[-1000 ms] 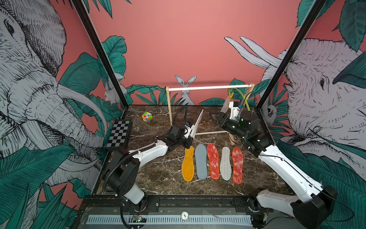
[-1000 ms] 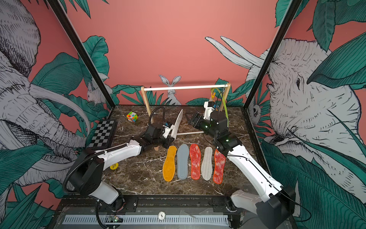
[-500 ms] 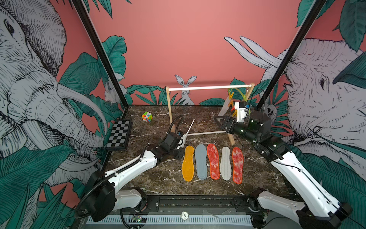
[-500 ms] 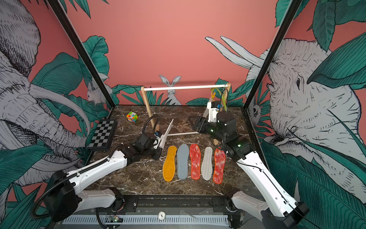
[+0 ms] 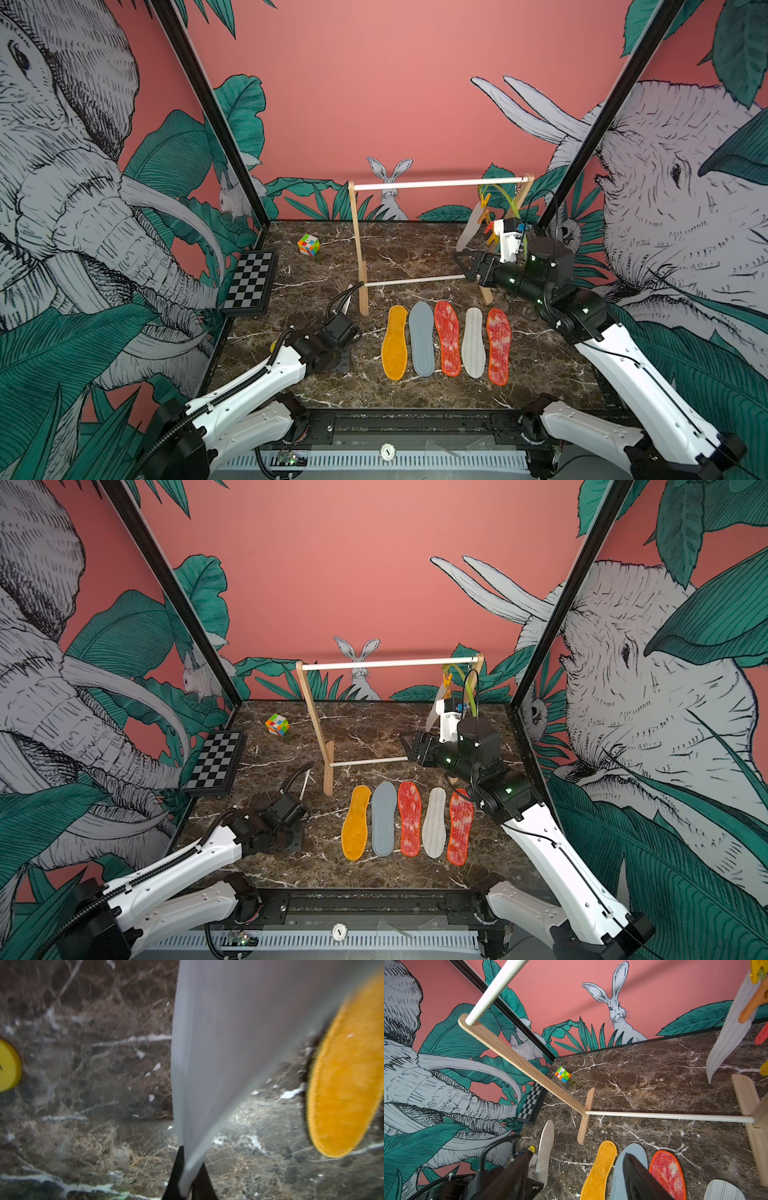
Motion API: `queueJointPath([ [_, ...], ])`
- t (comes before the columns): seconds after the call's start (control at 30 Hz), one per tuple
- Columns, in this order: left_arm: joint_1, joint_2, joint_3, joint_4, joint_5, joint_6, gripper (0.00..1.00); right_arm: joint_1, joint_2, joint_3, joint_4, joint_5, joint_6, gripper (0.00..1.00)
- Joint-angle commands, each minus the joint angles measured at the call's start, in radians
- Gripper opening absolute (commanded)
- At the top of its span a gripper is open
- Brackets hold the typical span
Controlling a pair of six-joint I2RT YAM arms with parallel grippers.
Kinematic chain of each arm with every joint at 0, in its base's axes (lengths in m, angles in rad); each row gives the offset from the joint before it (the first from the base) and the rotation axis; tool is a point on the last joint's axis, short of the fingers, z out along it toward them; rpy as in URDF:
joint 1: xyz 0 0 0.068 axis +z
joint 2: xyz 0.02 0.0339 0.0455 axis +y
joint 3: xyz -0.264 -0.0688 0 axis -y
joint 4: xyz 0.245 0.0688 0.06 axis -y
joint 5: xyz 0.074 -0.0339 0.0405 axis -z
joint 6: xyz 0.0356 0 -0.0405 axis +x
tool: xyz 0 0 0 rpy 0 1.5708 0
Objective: Take the shoe insoles off the hanger
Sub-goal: Place the insole at the center of the board.
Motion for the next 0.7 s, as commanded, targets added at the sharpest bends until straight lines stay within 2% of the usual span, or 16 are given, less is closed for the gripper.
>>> queueJointPath([
  [0.0,-0.014,0.027,-0.013,-0.082,0.034,-0.116,0.00,0.007,-0.022,-0.015,0.005,0.003,-0.030,0.72],
  [0.27,-0.026,0.144,-0.021,-0.046,0.182,-0.137,0.00,0.007,-0.026,-0.049,0.035,0.009,-0.024,0.72],
  [0.5,-0.026,0.252,-0.003,0.025,0.242,-0.134,0.12,0.008,-0.026,-0.068,0.046,0.017,-0.019,0.72],
  [0.67,-0.026,0.277,0.016,0.059,0.267,-0.129,0.28,0.006,-0.029,-0.071,0.044,0.023,-0.019,0.72],
])
